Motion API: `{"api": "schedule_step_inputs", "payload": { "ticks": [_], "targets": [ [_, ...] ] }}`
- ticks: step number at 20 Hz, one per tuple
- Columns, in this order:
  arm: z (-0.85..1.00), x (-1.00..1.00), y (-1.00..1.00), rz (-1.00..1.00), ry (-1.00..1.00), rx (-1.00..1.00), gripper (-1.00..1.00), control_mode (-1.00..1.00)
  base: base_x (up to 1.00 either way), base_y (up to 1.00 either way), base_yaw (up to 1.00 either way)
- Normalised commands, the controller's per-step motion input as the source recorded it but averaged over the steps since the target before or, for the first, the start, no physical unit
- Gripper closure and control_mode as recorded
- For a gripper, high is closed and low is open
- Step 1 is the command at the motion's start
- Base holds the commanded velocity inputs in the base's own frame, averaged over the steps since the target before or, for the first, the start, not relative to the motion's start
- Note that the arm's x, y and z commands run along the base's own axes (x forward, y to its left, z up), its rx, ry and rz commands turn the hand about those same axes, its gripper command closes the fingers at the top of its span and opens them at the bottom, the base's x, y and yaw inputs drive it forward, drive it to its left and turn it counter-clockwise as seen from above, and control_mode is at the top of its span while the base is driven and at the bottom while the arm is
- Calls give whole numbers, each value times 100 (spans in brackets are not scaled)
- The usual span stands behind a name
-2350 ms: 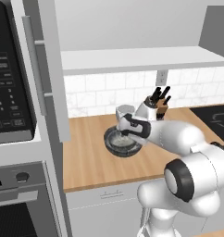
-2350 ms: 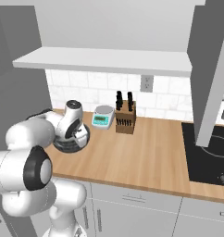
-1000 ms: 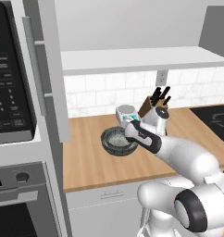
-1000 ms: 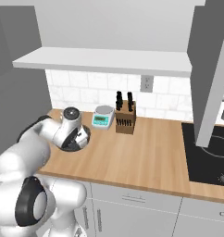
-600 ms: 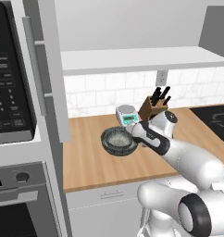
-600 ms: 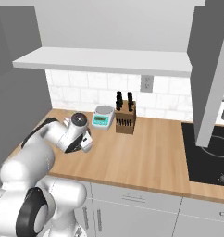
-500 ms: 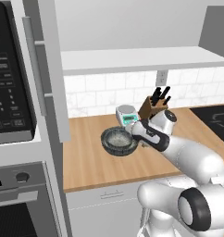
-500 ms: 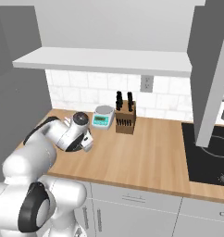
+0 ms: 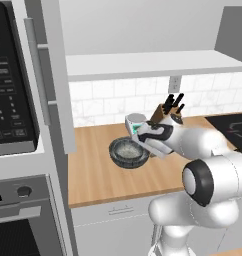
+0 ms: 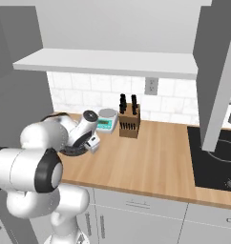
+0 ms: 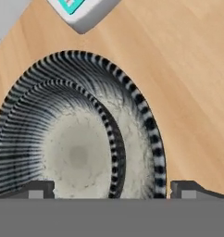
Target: Pick up the bowls on the counter and stack them on top of one another in the open cabinet. Place the smaller bowl on top of the larger bowl.
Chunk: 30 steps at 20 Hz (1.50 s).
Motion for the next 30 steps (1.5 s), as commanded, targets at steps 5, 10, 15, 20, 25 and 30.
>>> {"api": "schedule_step_inputs", "payload": {
  "ticks": [5, 10, 15, 20, 25, 30],
  "targets": [
    [-43, 17, 0, 3, 6, 0, -100, -100, 0, 0, 0],
    [-54, 9, 31, 2, 4, -3, -100, -100, 0, 0, 0],
    [-55, 18, 81, 0, 7, -9, 100, -100, 0, 0, 0],
    [-33, 2, 49, 0, 1, -6, 100, -100, 0, 0, 0],
    [-3, -26, 8, 0, -3, 0, 100, -100, 0, 0, 0],
    [9, -62, -3, -8, -6, 1, 100, -100, 0, 0, 0]
  ]
}}
